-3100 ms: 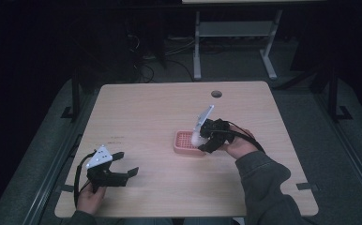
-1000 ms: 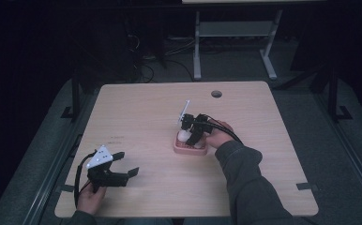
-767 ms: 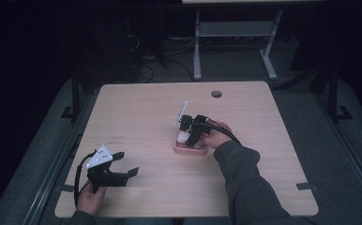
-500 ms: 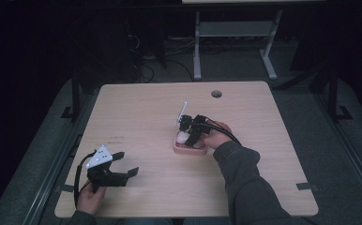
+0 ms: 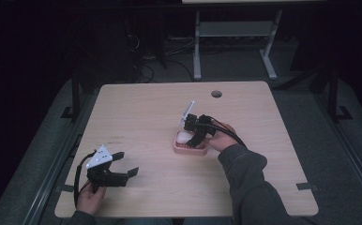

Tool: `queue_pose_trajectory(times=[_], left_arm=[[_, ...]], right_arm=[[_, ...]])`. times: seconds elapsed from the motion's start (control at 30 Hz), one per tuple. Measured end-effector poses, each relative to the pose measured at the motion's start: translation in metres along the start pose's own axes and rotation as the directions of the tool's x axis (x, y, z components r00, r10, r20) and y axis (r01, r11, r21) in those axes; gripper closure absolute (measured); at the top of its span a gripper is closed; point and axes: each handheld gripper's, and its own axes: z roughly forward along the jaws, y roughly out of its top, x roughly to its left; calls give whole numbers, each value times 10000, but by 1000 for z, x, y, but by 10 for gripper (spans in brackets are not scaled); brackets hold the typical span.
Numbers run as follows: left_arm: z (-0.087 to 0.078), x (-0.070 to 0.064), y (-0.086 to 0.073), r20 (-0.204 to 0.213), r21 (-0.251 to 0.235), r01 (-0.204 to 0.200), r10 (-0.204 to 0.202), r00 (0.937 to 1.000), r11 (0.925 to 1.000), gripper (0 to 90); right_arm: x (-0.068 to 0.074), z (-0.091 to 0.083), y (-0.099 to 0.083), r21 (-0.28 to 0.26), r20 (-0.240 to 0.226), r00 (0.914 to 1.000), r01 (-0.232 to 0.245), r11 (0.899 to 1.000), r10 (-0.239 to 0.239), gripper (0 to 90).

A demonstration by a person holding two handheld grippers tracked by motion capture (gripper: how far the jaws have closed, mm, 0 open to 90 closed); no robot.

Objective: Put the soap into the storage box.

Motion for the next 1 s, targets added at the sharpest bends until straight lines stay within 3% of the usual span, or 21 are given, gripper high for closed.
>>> queue_pose_trajectory(times=[0.33,0.6,0.7,1.0], left_arm=[[1,-1,0,10,-47,32,-32,10000,10000,145],[1,-1,0,5,-8,1,-1,10000,10000,145],[1,-1,0,3,-5,1,-1,10000,10000,145],[2,-1,0,14,12,-22,22,10000,10000,144]], right_arm=[[1,-19,-22,-642,117,9985,-523,9966,531,338],[5,-21,-28,-319,50,9980,-632,9975,633,317],[7,-24,-32,-769,-37,9974,-720,9944,719,323],[11,-29,-41,-815,-138,9957,-925,9924,917,314]])
